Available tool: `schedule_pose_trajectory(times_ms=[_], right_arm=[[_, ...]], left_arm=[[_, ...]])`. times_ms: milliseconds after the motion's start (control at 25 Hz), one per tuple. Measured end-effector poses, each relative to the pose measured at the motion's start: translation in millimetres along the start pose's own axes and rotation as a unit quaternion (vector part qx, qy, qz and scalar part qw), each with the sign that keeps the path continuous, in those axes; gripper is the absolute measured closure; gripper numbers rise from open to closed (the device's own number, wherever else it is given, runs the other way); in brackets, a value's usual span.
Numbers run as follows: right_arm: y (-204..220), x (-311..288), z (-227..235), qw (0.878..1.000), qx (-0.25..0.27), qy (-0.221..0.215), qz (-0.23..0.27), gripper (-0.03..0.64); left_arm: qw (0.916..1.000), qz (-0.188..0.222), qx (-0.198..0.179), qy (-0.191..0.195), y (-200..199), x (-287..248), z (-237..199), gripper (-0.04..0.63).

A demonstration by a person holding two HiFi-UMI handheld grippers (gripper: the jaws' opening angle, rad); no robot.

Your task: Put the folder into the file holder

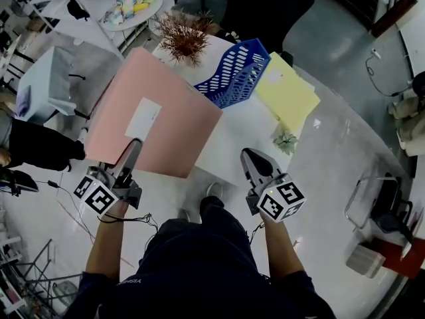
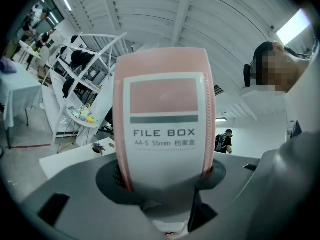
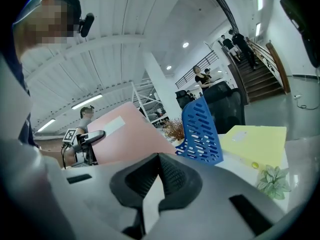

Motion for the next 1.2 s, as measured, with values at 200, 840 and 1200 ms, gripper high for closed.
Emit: schedule_pose_trajectory(times_ms=[200, 840, 1200], right_arm=[[-8.8, -6.4, 15.9, 1.000, 0.001, -0.008, -0.003, 0.612], [-1.9, -16.3, 46.4, 1.000, -0.014, 0.000, -0.018, 0.612], [10.0, -24.7, 47.9, 0.999, -0.034, 0.023, -0.025, 0.612]], left_arm=[[0.9996, 0.015, -0.021, -0.001, -18.4, -15.1, 0.2, 0.315], [0.9924, -0.005, -0.116, 0.041, -57.1, -79.8, -5.6, 0.316], [0.9790, -0.047, -0.177, 0.090, -69.5, -121.8, -7.5, 0.316]])
Point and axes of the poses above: the fingertips, and each gripper's own axes: x backward along the fingers, z to its right, y out of its underside, the point moved 10 cm from there along x, backward along the fingers, and after that the axes turned 1 degree about z, right-handed, at the moved point
